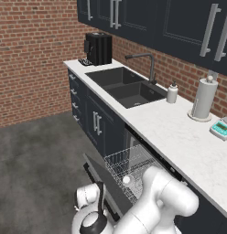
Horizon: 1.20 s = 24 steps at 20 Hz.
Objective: Pick up the cup and bowl from the counter, place them in the dishwasher, and close the dishwasher door.
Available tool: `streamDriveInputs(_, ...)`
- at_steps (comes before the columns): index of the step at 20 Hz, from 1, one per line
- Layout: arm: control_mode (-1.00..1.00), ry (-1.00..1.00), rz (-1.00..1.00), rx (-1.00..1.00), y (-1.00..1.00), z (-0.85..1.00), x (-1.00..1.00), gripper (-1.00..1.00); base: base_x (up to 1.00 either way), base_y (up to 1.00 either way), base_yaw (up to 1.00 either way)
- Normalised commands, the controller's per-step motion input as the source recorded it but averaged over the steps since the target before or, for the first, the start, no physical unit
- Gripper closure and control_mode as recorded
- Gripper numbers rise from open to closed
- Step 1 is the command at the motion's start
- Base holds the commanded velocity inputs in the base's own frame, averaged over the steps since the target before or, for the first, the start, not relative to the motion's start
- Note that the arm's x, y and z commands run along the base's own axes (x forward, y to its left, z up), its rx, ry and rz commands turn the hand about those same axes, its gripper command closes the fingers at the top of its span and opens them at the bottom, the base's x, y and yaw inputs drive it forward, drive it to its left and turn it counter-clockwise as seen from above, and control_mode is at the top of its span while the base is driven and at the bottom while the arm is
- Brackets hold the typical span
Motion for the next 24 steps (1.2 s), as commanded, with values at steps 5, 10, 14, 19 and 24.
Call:
streamDriveInputs(5, -1.00, 0.03, -0.77, 0.11, 0.35, 0.07, 0.00, -1.00, 0.00, 0.00, 0.00)
streamDriveInputs(10, -1.00, 0.01, -0.75, 0.10, 0.40, 0.15, 0.00, -1.00, 0.00, 0.00, 0.00)
streamDriveInputs(14, -1.00, 0.00, -0.67, 0.10, 0.50, 0.37, 0.00, -1.00, 0.00, 0.00, 0.00)
streamDriveInputs(19, -1.00, 0.00, -0.67, 0.06, 0.48, 0.38, 0.15, -1.00, 0.00, 0.00, 0.00)
streamDriveInputs(24, -1.00, 0.03, -0.68, 0.05, 0.44, 0.19, 0.32, -1.00, 0.00, 0.00, 0.00)
